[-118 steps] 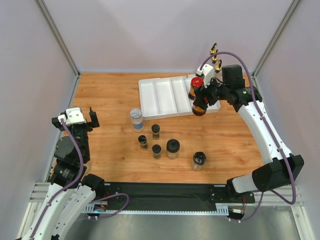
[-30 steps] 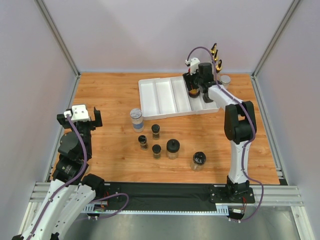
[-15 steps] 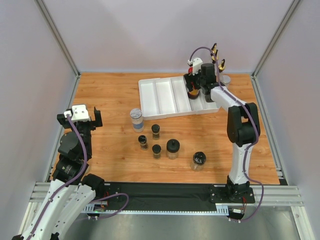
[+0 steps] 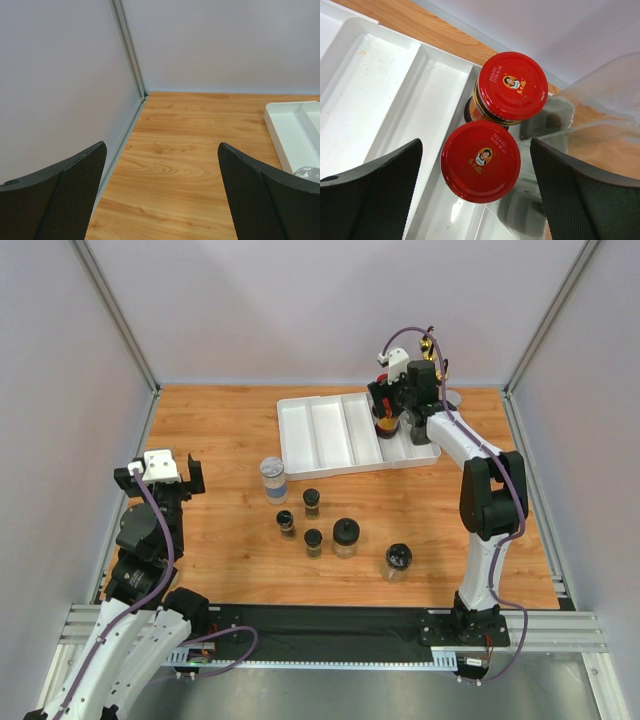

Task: Organize the condiment bottles
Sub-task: Place the bottle in the storage box, then pick up the bottle from the corner of the board.

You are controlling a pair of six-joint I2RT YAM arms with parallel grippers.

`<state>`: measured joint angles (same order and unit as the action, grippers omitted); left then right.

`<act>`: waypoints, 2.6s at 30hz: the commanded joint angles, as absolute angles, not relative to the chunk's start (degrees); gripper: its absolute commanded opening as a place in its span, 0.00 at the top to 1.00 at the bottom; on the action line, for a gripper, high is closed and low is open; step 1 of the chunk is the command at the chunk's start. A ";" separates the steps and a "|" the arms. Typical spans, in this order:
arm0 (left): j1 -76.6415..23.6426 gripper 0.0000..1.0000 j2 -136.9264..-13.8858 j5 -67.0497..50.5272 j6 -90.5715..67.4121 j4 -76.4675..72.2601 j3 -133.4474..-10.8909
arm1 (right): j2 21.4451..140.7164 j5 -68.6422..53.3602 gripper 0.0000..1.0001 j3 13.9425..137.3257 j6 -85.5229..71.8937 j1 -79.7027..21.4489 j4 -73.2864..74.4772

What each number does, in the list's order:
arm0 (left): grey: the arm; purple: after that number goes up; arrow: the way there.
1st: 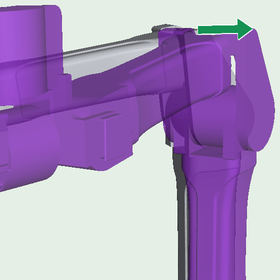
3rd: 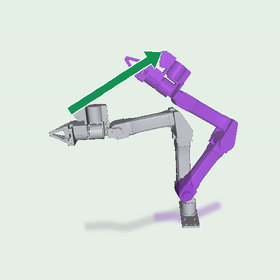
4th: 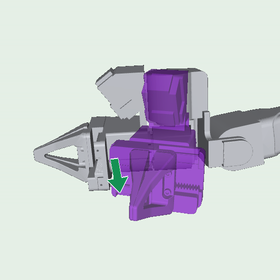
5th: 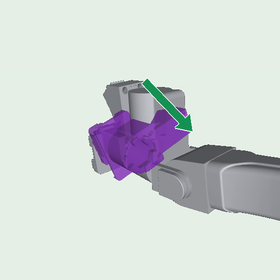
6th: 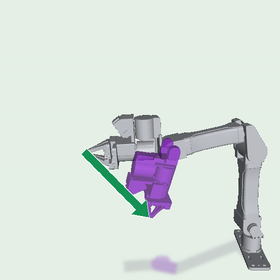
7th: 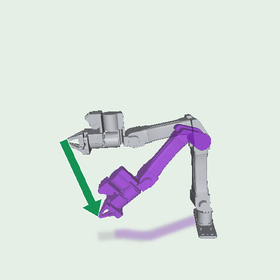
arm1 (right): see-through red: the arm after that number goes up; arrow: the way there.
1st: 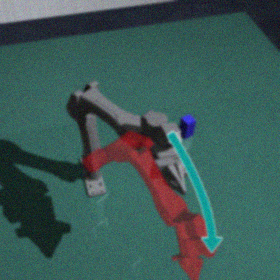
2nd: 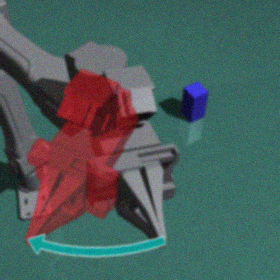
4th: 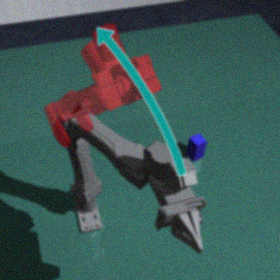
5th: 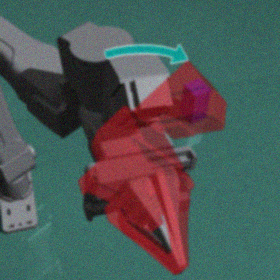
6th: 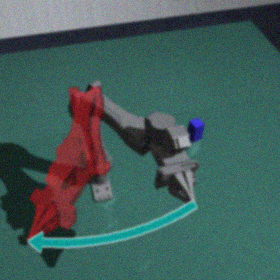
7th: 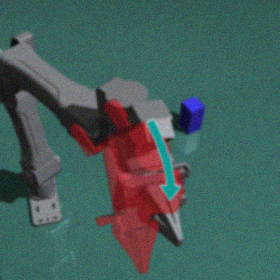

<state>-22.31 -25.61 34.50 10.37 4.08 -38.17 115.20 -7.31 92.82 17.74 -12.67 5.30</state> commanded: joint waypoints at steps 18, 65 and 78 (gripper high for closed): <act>-21.97 0.00 -25.22 33.75 10.28 3.69 -39.02 | 107.23 -13.70 0.09 92.20 19.33 -14.50 8.17; -21.97 0.00 -35.67 15.48 2.46 11.86 -44.73 | 57.04 -39.10 0.03 54.14 31.55 9.02 34.37; -21.97 0.00 -42.80 3.26 -1.67 19.15 -51.50 | 71.00 -46.84 0.03 56.07 29.98 27.59 28.14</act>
<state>-22.31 -42.50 8.03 0.78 17.17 -48.86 68.18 -43.66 53.52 30.74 25.80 32.75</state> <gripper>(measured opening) 0.996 0.970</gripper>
